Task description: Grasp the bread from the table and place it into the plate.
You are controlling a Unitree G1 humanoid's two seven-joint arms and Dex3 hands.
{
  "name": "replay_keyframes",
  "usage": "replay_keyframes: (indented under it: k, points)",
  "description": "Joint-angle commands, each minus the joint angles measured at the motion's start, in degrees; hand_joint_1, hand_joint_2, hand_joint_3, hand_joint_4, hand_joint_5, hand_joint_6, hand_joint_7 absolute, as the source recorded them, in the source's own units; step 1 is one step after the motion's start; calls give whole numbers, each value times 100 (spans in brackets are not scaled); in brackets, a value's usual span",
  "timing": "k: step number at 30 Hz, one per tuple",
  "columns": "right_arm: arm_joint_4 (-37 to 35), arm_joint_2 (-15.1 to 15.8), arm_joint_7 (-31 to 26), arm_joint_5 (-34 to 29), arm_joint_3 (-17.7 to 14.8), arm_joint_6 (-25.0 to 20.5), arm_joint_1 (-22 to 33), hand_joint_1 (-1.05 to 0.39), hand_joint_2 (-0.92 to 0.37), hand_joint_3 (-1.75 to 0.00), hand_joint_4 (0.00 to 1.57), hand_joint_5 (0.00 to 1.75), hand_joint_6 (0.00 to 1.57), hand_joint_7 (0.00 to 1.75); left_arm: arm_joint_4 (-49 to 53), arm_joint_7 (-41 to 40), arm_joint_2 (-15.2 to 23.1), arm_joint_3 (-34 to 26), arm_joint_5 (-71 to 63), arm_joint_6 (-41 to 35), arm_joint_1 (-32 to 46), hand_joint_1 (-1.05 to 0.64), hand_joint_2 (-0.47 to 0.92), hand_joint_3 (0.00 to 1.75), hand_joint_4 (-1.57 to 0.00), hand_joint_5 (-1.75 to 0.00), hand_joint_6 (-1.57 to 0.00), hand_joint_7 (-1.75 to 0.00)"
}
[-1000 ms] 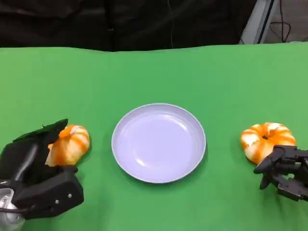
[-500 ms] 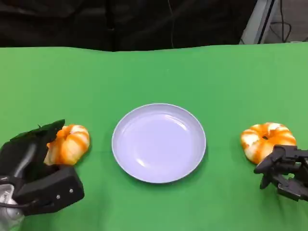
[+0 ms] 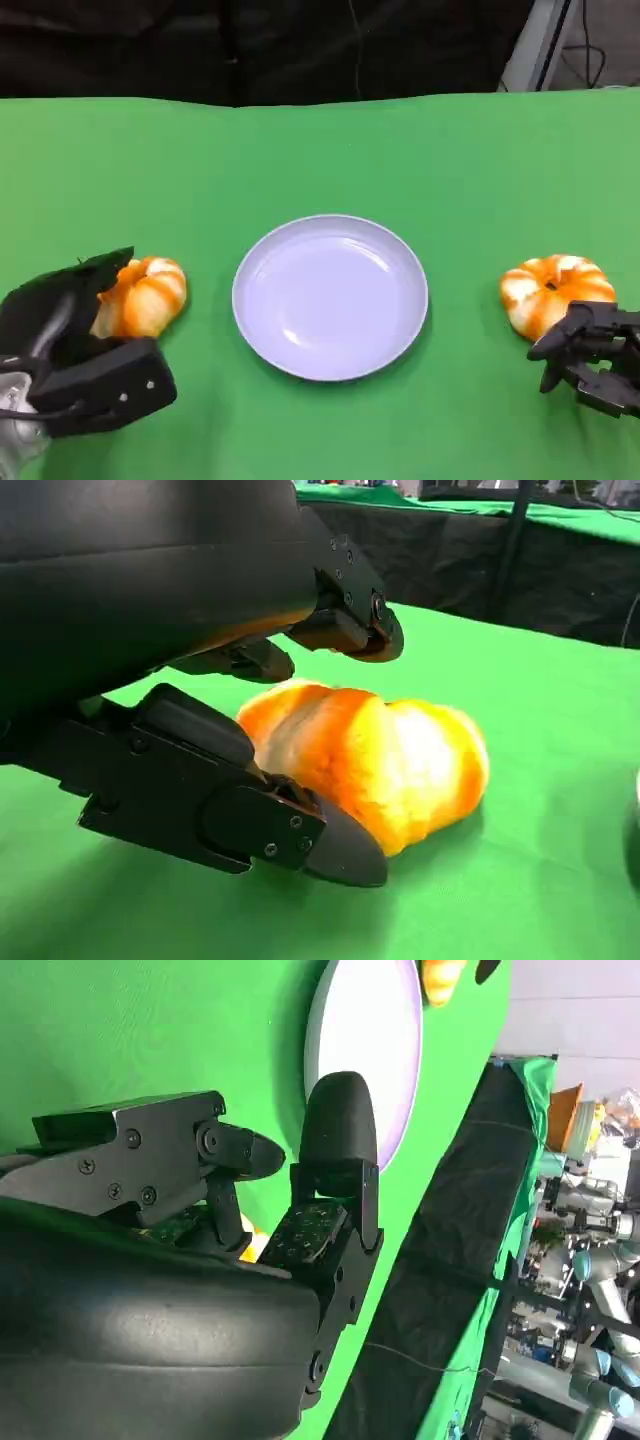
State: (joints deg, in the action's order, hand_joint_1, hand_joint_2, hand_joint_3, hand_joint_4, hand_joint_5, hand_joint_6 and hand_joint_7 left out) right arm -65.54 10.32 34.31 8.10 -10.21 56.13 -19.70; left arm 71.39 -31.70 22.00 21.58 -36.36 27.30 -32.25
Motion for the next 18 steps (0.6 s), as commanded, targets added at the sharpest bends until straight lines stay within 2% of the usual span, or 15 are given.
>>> replay_keyframes:
  k: [1,8,18]
  points:
    - [26,108,26,53,-47,16,25,8,-89,-52,87,139,95,92,79,112,-9,21,48,-11,-104,-31,85,0,-39,0,-37,0]
    - [22,105,36,57,-52,24,23,6,-89,-51,87,138,95,91,79,169,-43,73,46,0,-140,-12,84,0,-39,0,-37,0]
    - [37,100,60,79,-62,-9,40,6,-89,-50,87,138,95,90,127,216,-117,222,-15,-123,-198,-5,85,1,-37,0,-37,0]
